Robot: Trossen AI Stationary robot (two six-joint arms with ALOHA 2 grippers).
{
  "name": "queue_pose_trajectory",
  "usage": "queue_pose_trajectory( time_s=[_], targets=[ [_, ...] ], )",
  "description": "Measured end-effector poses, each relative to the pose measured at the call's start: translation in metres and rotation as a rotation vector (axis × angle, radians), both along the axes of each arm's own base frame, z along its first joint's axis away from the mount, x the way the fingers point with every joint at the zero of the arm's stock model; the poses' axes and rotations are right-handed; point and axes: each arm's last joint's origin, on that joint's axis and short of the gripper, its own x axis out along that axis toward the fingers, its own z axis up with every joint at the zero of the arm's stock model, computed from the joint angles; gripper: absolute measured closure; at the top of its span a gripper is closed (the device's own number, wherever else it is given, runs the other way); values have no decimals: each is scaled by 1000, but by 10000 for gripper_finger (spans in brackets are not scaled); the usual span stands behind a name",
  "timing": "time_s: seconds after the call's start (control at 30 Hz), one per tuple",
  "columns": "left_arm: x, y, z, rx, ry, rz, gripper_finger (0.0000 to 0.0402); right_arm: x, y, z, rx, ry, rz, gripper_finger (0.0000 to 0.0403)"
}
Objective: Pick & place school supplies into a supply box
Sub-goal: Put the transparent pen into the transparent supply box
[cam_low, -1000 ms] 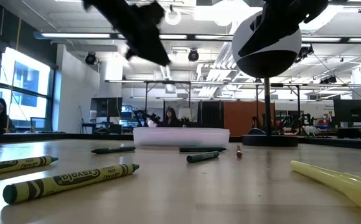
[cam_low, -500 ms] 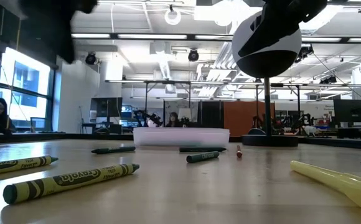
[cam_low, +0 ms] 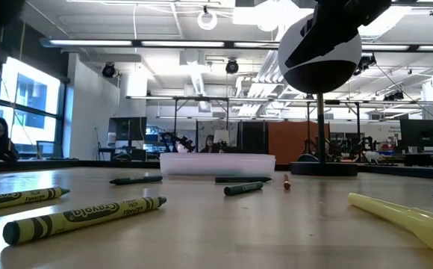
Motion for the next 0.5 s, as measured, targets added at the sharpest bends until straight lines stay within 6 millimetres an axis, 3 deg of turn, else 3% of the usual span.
queue_pose_trajectory(
  time_s=[0.3,0.5],
  targets=[
    [1,-20,-32,10,153,198,312,0,0,0,-1,0,1,344],
    [6,-25,-49,71,146,271,311,0,0,0,-1,-1,1,344]
  ],
)
